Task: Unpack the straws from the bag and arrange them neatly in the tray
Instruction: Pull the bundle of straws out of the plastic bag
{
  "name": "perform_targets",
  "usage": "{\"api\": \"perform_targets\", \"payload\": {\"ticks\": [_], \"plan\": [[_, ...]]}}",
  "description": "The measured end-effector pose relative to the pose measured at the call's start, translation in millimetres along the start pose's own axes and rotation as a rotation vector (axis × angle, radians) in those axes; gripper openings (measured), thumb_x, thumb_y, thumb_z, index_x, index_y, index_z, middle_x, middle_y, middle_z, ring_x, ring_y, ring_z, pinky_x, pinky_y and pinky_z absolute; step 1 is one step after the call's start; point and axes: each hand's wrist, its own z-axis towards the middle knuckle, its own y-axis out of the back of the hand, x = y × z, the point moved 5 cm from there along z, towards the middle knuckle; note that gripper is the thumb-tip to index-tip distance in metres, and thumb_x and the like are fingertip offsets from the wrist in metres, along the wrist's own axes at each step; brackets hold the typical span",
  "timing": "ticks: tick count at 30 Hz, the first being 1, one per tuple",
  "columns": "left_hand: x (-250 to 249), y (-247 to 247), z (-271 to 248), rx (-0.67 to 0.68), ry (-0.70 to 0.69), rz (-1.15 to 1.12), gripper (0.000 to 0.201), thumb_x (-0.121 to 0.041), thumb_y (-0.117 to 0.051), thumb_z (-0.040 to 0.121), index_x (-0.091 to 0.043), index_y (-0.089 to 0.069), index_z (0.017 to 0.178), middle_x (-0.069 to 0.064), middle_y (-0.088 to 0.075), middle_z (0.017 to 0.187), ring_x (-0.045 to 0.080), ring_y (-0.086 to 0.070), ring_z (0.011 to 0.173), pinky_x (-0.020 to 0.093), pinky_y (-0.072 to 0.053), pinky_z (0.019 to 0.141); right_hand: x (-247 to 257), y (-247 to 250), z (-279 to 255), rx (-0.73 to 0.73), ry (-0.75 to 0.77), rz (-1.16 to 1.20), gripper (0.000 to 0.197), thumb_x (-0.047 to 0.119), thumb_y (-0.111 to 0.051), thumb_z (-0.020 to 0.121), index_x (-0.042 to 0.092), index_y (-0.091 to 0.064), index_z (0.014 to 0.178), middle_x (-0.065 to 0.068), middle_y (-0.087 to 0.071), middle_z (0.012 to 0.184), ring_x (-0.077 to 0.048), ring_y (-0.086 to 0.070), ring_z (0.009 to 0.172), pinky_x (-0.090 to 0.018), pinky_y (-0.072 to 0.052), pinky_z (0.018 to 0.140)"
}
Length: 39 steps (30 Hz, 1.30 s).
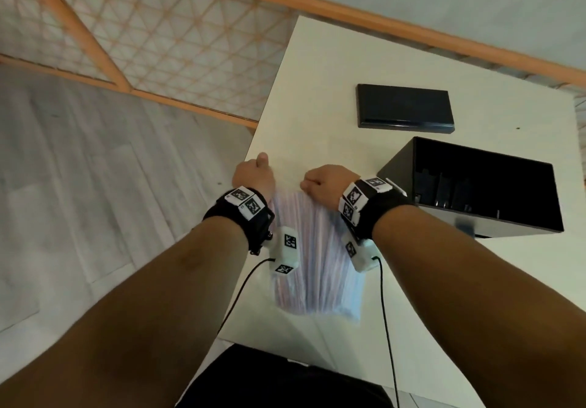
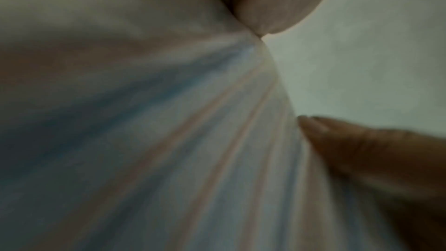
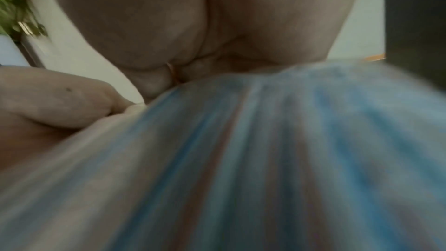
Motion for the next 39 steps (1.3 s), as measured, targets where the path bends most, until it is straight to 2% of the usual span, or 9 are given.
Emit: {"api": "perform_targets", "payload": {"ticks": [3,5,8,13,16,21,26,34,39], "plan": [[-13,-10,-9,0.14,-0.135,-0.135,0.059,-0.061,-0.048,0.094,-0.006,-0.058,0.111,0.003,-0.062,0.098,0.025,-0.057,0.088,0.035,-0.045,0.079,18,10,-1,-0.059,0.05,0.009,0.026,0.027,-0.044,0.1,0.013,-0.061,0.086,-0.004,-0.057,0.089,-0.021,-0.053,0.089,-0.028,-0.037,0.075],[-19,-17,-15,0.314,-0.198,-0.183,0.075,-0.073,-0.055,0.078,-0.011,-0.062,0.12,0.004,-0.068,0.111,0.022,-0.064,0.102,0.039,-0.049,0.094,23,20,1,-0.111,0.055,0.034,0.021,0.02,-0.047,0.096,0.01,-0.063,0.089,-0.011,-0.063,0.093,-0.025,-0.058,0.09,-0.028,-0.04,0.074],[-21,-9,-9,0.324,-0.254,-0.314,0.047,-0.059,-0.064,0.079,-0.015,-0.076,0.091,0.007,-0.076,0.098,0.025,-0.07,0.096,0.046,-0.051,0.099,27,39,1,-0.145,0.09,0.024,0.023,0.021,-0.047,0.096,0.012,-0.06,0.08,-0.003,-0.06,0.081,-0.023,-0.054,0.083,-0.027,-0.037,0.071],[-35,17,-10,0.102,-0.355,-0.265,0.038,-0.035,-0.061,0.098,-0.014,-0.062,0.066,-0.003,-0.051,0.06,0.01,-0.043,0.052,0.021,-0.037,0.053,11,76,-14,-0.134,0.088,-0.115,0.03,0.037,-0.047,0.098,0.02,-0.054,0.074,0.006,-0.052,0.074,-0.017,-0.051,0.08,-0.027,-0.033,0.069],[-43,22,-11,0.017,-0.338,-0.347,0.041,-0.031,-0.059,0.099,-0.018,-0.052,0.061,0.001,-0.046,0.063,0.013,-0.039,0.056,0.024,-0.035,0.058,-7,94,-32,-0.139,0.04,-0.172,0.033,0.045,-0.045,0.098,0.023,-0.062,0.08,0.01,-0.055,0.075,-0.018,-0.055,0.084,-0.029,-0.038,0.072],[-74,17,-23,-0.016,-0.369,-0.336,0.047,-0.029,-0.055,0.1,-0.02,-0.04,0.057,-0.007,-0.037,0.053,0.007,-0.035,0.047,0.026,-0.032,0.056,-24,119,-58,-0.332,-0.061,-0.033,0.033,0.037,-0.053,0.089,0.013,-0.073,0.079,-0.003,-0.071,0.083,-0.02,-0.064,0.076,-0.03,-0.053,0.065],[-93,16,-31,-0.059,-0.391,-0.337,0.042,-0.029,-0.051,0.102,-0.017,-0.044,0.062,-0.004,-0.041,0.058,0.013,-0.038,0.053,0.028,-0.035,0.06,-44,135,-88,-0.561,-0.235,0.075,0.048,0.042,-0.053,0.09,0.011,-0.062,0.055,-0.004,-0.058,0.055,-0.022,-0.059,0.054,-0.027,-0.051,0.052],[-126,8,-60,-0.106,-0.534,-0.336,0.041,-0.03,-0.046,0.105,-0.024,-0.042,0.065,-0.007,-0.042,0.061,0.007,-0.038,0.053,0.025,-0.034,0.056,-56,130,-103,-0.413,-0.331,0.566,0.05,0.043,-0.045,0.091,-0.003,-0.065,0.092,-0.02,-0.072,0.084,-0.037,-0.072,0.068,-0.051,-0.06,0.071],[-130,-5,-70,-0.095,-0.496,-0.397,0.025,-0.033,-0.044,0.105,-0.021,-0.053,0.085,-0.011,-0.051,0.074,0.008,-0.05,0.071,0.026,-0.042,0.072,-57,114,-109,-0.34,-0.335,0.708,0.018,0.028,-0.047,0.093,0.018,-0.06,0.086,-0.021,-0.07,0.103,-0.041,-0.071,0.086,-0.054,-0.06,0.074]]}}
